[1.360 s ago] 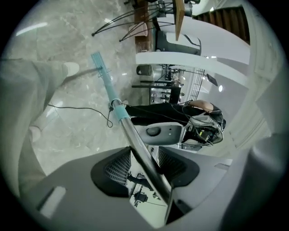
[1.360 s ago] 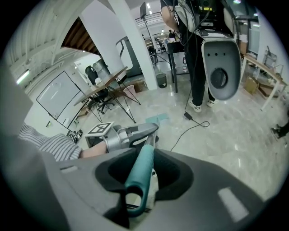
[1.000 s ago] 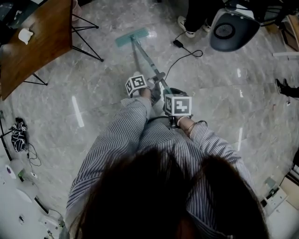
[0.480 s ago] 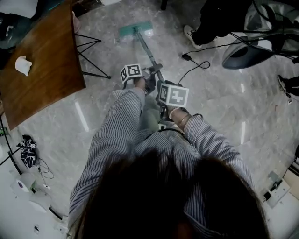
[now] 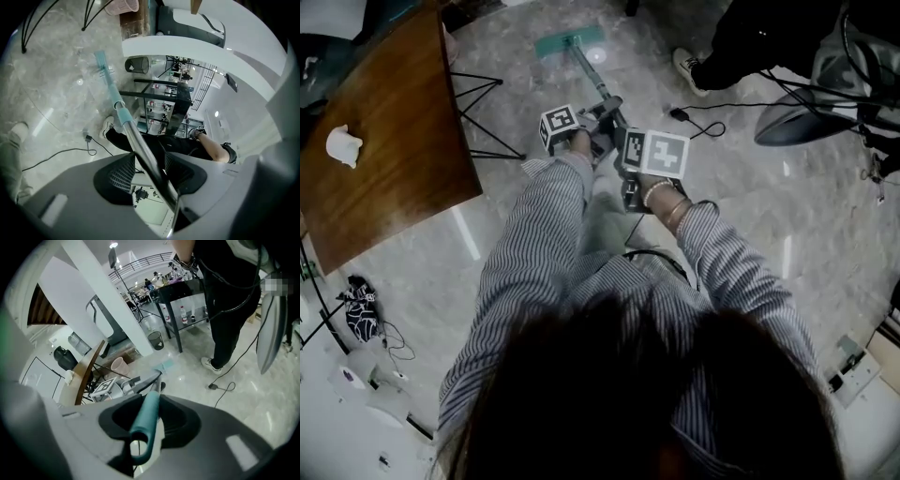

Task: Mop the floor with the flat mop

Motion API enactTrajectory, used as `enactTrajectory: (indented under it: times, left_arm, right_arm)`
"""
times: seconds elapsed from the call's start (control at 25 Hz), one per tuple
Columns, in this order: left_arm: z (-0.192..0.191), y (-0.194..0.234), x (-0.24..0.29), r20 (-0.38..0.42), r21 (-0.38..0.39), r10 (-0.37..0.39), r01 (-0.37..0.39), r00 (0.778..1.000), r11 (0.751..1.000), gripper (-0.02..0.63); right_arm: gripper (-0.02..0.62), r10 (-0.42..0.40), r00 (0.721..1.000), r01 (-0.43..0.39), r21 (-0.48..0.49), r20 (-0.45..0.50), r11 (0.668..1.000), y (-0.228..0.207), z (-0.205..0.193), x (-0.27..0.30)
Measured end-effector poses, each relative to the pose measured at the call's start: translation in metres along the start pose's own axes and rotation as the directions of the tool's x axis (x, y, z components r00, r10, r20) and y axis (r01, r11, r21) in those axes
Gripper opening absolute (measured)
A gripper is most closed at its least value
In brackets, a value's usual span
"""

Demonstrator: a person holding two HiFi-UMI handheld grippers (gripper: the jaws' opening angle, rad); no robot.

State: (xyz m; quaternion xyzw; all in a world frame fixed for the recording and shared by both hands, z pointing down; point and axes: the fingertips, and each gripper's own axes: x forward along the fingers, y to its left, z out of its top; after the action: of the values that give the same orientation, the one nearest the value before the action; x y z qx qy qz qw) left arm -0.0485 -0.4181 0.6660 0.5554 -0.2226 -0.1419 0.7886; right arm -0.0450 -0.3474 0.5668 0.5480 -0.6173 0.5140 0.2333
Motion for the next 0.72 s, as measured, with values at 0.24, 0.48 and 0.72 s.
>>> enactTrajectory:
  times: [0.24, 0.48, 0.72]
  left_arm:
    - [-0.005, 0.003, 0.0, -0.017, -0.006, 0.003, -0.003, 1.0, 1.0, 0.199]
    - [-0.013, 0.004, 0.004, -0.008, -0.015, -0.011, 0.011, 1.0, 1.0, 0.196]
    - [-0.05, 0.013, 0.002, -0.033, -0.011, -0.011, 0.011, 0.999, 1.0, 0.196]
  right_arm:
    - [0.117, -0.005, 1.0, 0.005, -0.023, -0.004, 1.0, -0.003, -0.004, -0.002]
    - [0.115, -0.002, 1.0, 0.003, -0.014, 0.024, 1.0, -0.011, -0.006, -0.008]
    - [0.115, -0.007, 1.0, 0.008, -0.047, 0.028, 0.999, -0.03, -0.03, -0.03]
